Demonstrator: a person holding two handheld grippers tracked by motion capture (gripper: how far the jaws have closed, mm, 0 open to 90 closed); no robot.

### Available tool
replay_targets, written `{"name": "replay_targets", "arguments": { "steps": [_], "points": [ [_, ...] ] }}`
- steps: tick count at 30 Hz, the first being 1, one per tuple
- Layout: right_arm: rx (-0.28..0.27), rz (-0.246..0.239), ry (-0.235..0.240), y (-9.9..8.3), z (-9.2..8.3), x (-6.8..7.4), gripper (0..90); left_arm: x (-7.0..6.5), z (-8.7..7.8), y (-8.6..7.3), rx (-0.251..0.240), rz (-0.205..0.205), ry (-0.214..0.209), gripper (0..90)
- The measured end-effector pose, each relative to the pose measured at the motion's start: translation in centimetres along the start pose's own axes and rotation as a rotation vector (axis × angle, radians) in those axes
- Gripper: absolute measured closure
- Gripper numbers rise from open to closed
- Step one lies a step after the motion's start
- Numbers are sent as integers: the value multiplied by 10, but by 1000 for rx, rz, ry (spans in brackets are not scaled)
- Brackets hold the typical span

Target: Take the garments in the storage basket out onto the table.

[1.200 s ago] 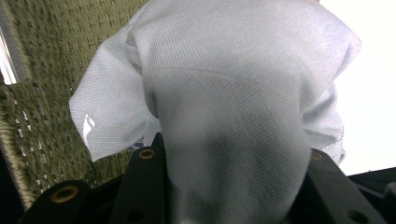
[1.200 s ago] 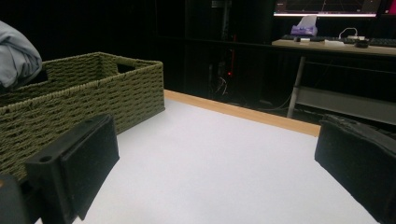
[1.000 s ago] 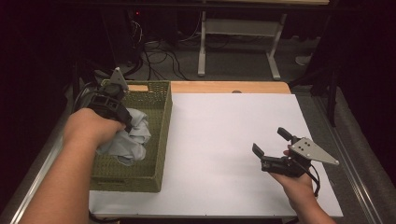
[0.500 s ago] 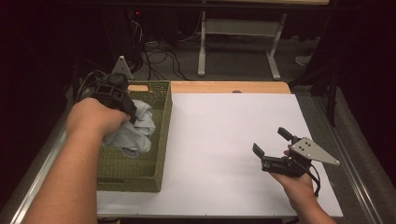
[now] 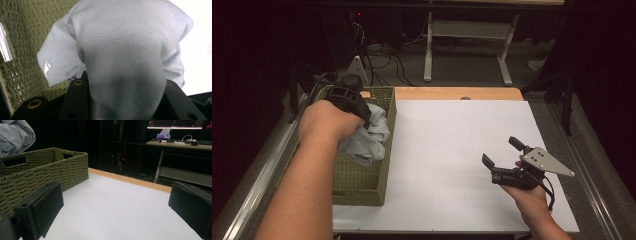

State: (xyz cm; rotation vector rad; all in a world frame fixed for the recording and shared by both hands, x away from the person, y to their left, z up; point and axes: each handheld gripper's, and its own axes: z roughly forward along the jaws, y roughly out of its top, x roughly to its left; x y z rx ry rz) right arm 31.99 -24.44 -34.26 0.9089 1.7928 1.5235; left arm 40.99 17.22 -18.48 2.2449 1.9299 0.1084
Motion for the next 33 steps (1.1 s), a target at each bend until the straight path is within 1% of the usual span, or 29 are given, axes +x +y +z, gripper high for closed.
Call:
{"name": "replay_targets", "arguments": {
  "steps": [3,6,9,10,11,12,14,15,16,17,24,27,28,33],
  "points": [
    [-2,-5,0,0,0,-1,9,-8,-1,4,-2,11,-13,616],
    [0,4,0,0,0,0,8,-17,1,8,-5,23,-15,616],
    [-1,2,2,0,0,0,8,-26,5,11,0,36,-32,616],
    [-2,-7,3,0,-1,-1,9,-29,6,12,2,41,-35,616],
    [-2,-7,3,0,-1,-1,9,-32,7,13,4,46,-38,616],
    [-2,3,0,0,-1,-1,8,-35,9,15,3,50,-38,616],
    [-2,-3,2,0,-1,-1,9,-41,11,17,6,60,-45,616],
    [-3,1,1,0,-1,-1,9,-44,12,18,6,65,-50,616],
    [-4,0,2,0,0,-1,8,-50,14,20,6,77,-51,616],
    [-4,0,2,0,0,-1,8,-50,14,20,6,77,-51,616],
    [0,8,7,0,0,0,8,-67,19,28,7,101,-60,616],
    [-6,-5,10,1,-1,0,8,-74,21,30,16,115,-61,615],
    [-11,-1,12,1,-1,0,9,-76,22,31,15,118,-61,615],
    [-11,1,4,1,-1,-1,9,-86,25,35,15,137,-66,614]
  ]
}}
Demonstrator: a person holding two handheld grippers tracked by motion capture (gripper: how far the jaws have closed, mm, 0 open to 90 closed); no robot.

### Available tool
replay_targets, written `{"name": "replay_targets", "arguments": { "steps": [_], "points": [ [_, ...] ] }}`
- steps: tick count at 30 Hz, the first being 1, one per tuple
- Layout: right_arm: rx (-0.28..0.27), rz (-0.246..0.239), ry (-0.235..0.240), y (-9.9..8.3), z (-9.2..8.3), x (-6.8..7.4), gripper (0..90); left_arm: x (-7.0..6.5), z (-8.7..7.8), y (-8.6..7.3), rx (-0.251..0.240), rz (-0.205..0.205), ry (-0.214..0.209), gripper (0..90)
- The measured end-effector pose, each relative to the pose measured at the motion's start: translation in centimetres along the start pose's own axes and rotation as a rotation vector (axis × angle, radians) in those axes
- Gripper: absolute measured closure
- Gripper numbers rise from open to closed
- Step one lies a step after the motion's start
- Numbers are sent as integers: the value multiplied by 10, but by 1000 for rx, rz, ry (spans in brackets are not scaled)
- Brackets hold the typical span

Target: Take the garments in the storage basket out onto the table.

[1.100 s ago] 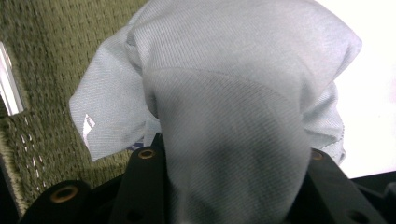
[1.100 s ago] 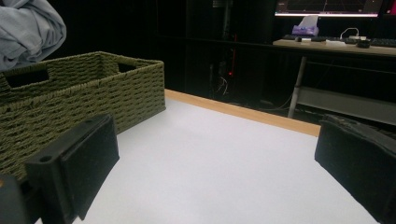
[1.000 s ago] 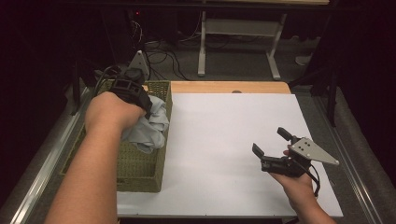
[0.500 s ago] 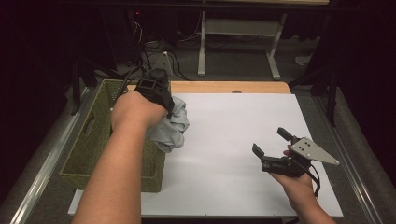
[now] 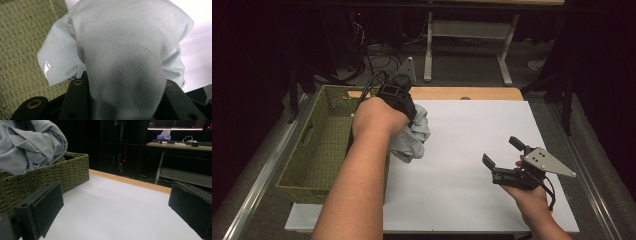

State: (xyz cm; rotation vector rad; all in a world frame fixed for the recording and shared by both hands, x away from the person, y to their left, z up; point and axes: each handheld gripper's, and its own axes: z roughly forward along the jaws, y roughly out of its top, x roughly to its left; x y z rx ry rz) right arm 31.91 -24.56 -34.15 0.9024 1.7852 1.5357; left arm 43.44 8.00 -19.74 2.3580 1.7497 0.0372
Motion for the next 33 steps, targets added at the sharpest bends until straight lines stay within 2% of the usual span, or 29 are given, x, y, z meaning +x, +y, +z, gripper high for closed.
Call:
{"name": "replay_targets", "arguments": {
  "steps": [8,12,24,33],
  "points": [
    [-4,-3,7,0,0,0,8,-11,2,6,1,15,0,612],
    [-3,4,3,0,0,0,8,-14,8,8,-4,25,3,611],
    [-1,-5,2,0,0,0,8,-18,43,13,5,28,-16,608],
    [-1,-3,5,0,0,0,8,-23,69,18,30,37,-29,605]
  ]
}}
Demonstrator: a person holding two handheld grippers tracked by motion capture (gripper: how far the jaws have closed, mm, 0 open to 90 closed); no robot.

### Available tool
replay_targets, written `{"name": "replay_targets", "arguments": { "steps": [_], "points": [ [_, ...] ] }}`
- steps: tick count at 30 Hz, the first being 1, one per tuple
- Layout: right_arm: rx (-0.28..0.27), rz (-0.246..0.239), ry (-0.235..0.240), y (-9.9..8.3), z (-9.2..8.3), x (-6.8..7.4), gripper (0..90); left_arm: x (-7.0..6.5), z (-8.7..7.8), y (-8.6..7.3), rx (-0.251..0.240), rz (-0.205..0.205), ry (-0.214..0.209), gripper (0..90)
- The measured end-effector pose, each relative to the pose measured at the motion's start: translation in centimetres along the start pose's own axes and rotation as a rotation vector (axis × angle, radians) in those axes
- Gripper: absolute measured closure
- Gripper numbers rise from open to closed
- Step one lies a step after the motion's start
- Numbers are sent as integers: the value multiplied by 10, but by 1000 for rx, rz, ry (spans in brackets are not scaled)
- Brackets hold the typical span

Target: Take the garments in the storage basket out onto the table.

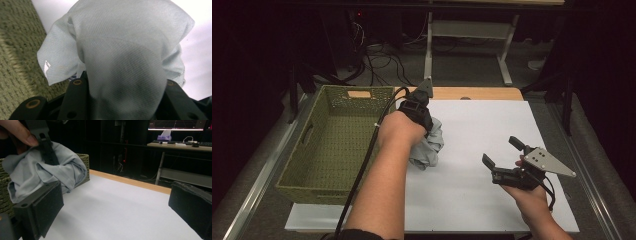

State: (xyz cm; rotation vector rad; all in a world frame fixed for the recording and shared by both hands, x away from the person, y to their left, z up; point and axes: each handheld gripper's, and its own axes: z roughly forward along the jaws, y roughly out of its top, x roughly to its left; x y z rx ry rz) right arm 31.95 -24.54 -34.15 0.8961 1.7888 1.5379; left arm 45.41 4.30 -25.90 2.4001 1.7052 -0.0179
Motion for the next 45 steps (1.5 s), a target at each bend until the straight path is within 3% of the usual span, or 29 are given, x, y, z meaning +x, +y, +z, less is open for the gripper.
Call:
{"name": "replay_targets", "arguments": {
  "steps": [10,26,27,30,32,37,45],
  "points": [
    [-3,7,2,0,-1,0,9,1,23,3,4,-14,-6,601],
    [-4,-3,-3,0,-1,-1,8,5,42,6,8,-10,-13,591],
    [-2,2,-5,-1,-1,-1,8,5,42,7,3,-10,-11,558],
    [-1,6,-4,-1,-1,-1,9,4,39,9,-27,-32,13,172],
    [-1,-1,1,-1,0,-2,8,5,36,9,-43,-60,-5,70],
    [2,-6,-3,-1,0,0,9,6,33,7,-36,-67,3,21],
    [2,-7,-1,-1,0,0,8,4,30,6,-25,-65,6,16]
  ]
}}
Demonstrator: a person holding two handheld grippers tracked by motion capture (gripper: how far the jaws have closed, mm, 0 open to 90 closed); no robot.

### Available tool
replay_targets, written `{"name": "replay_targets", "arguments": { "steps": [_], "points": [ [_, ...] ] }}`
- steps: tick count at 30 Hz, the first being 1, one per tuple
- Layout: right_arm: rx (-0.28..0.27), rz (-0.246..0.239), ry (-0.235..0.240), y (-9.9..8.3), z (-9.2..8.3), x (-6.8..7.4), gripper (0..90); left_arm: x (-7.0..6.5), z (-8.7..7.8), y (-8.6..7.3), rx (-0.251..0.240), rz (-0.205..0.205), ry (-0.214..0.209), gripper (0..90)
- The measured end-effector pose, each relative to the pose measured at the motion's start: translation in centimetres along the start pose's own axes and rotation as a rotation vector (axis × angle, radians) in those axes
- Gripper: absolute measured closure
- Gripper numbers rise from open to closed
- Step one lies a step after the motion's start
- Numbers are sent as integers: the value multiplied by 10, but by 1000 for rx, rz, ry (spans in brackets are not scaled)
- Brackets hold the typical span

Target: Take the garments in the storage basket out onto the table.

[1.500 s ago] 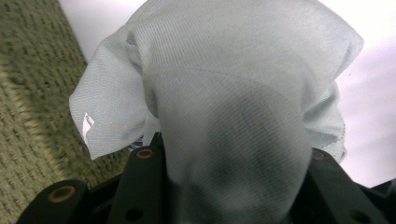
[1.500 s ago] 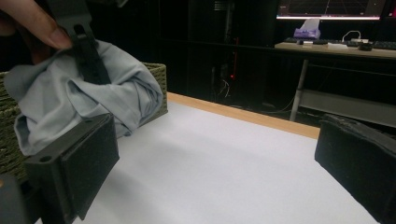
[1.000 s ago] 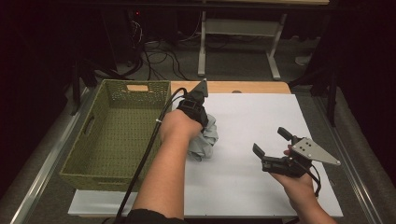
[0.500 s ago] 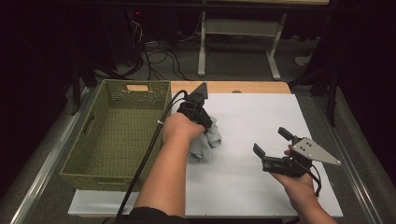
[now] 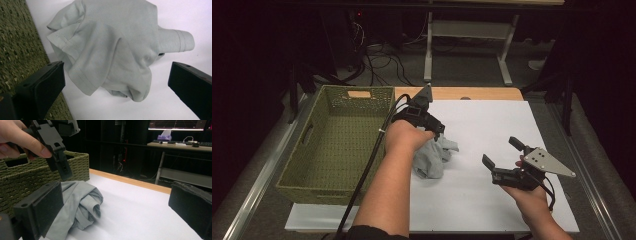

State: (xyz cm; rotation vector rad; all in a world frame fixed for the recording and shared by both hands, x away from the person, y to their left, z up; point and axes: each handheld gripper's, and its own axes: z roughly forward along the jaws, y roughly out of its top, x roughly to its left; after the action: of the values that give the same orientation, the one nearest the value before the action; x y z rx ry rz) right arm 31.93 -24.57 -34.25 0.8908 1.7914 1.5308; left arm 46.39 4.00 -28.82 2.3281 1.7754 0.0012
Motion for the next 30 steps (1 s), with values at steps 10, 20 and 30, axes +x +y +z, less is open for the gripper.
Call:
{"name": "replay_targets", "arguments": {
  "steps": [10,20,30],
  "points": [
    [1,1,1,0,0,0,9,-10,-1,-8,11,28,32,6],
    [1,0,9,0,1,2,9,-12,-5,-26,16,41,46,6],
    [1,0,9,0,1,3,9,-16,-6,-48,2,38,-2,6]
  ]
}}
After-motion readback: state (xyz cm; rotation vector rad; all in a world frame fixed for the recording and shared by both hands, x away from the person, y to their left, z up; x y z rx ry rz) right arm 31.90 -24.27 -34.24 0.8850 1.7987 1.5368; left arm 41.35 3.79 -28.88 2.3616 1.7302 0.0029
